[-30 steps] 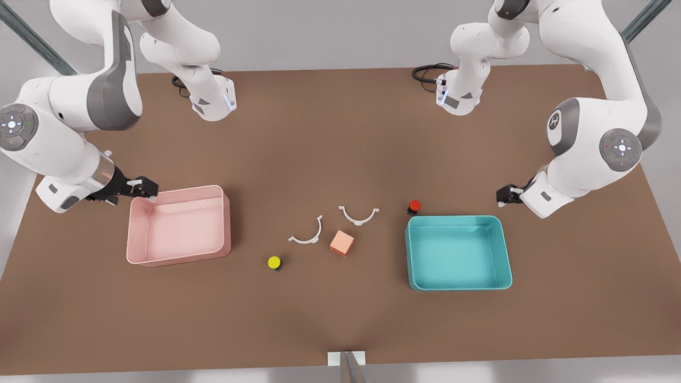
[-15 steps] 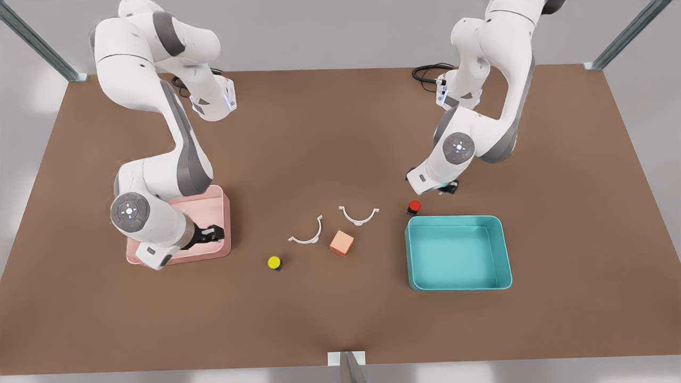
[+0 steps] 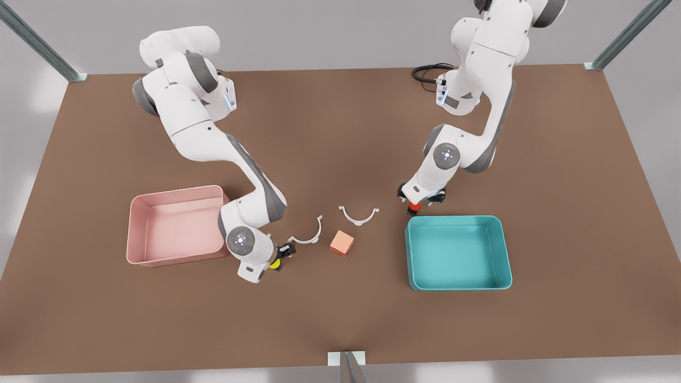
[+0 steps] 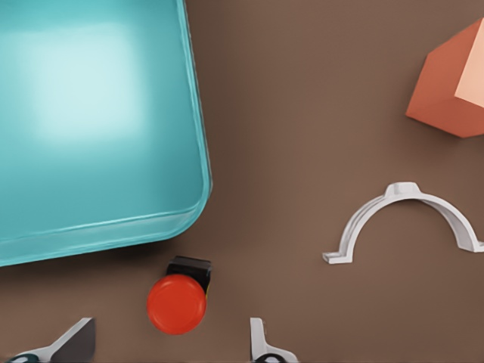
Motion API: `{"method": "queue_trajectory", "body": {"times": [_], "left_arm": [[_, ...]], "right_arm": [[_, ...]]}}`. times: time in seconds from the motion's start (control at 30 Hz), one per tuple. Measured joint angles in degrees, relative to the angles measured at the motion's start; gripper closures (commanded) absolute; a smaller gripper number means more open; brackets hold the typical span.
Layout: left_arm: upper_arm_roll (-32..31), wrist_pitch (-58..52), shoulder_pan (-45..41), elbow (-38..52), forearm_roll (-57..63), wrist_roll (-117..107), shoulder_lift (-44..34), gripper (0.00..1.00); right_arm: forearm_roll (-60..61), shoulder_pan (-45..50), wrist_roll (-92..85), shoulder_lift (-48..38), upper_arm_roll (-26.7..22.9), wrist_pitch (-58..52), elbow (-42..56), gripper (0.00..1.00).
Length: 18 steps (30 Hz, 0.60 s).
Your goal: Place the red button in the blue storage box with the left arm, and place the yellow button in the pink storage box with the right arm
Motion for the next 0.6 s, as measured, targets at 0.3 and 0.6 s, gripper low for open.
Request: {"method": "queue_trajectory", "body": {"times": [0.3,0.6], "left_arm": [[0.0,6.8,-0.1,0.2,0.1,-3.0,7.4,0.00],[0.0,9.8,0.2,0.6,0.1,-5.0,9.2,0.39]], "right_arm": [[-1.4,-0.3,0.5,2.8,-0.3,7.9,-2.5,0.00],[-2.1,-0.6,0.9,2.6,-0.3,13.4,-5.4,0.36]]}}
